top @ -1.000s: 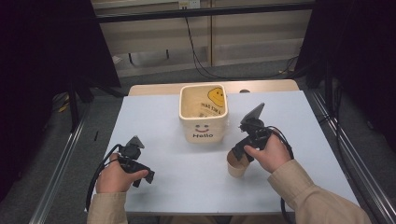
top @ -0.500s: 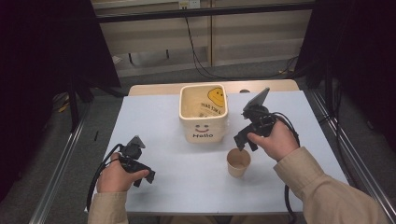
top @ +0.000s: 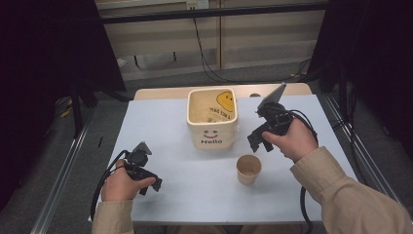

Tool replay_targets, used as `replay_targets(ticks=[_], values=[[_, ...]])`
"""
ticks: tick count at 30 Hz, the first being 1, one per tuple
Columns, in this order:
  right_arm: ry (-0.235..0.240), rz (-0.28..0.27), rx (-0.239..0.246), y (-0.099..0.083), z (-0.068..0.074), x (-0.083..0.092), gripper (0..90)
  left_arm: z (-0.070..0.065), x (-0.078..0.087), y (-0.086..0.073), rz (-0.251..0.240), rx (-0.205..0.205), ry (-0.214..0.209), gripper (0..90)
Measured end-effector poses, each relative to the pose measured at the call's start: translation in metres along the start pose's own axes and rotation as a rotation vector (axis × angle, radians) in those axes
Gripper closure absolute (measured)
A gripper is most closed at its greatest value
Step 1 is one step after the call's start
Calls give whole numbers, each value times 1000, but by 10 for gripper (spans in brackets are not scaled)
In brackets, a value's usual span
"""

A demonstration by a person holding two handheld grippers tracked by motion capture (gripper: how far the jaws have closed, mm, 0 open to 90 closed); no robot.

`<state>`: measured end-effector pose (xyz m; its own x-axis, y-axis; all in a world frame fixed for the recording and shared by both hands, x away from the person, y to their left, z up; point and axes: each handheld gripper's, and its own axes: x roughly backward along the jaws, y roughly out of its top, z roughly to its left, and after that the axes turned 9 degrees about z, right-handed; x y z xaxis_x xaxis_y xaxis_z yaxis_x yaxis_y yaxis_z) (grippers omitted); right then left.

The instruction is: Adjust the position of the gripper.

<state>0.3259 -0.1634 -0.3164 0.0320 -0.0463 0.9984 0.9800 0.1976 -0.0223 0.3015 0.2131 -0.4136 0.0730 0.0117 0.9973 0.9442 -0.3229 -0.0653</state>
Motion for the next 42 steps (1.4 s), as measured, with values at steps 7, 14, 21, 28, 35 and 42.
replay_targets(ticks=[7,14,21,28,35,42], values=[[-19,12,8,3,0,8,50,-1,-1,0,-9,5,8,60],[-24,32,16,4,4,12,50,1,0,0,-7,-4,11,61],[-36,26,23,7,7,25,50,0,1,-1,-6,4,-2,61],[-40,31,32,9,14,29,50,0,1,-1,-6,1,-4,61],[-51,33,67,12,31,27,50,0,1,-1,-13,-4,5,61],[-56,35,78,14,40,26,50,1,2,-2,-7,-5,2,61]])
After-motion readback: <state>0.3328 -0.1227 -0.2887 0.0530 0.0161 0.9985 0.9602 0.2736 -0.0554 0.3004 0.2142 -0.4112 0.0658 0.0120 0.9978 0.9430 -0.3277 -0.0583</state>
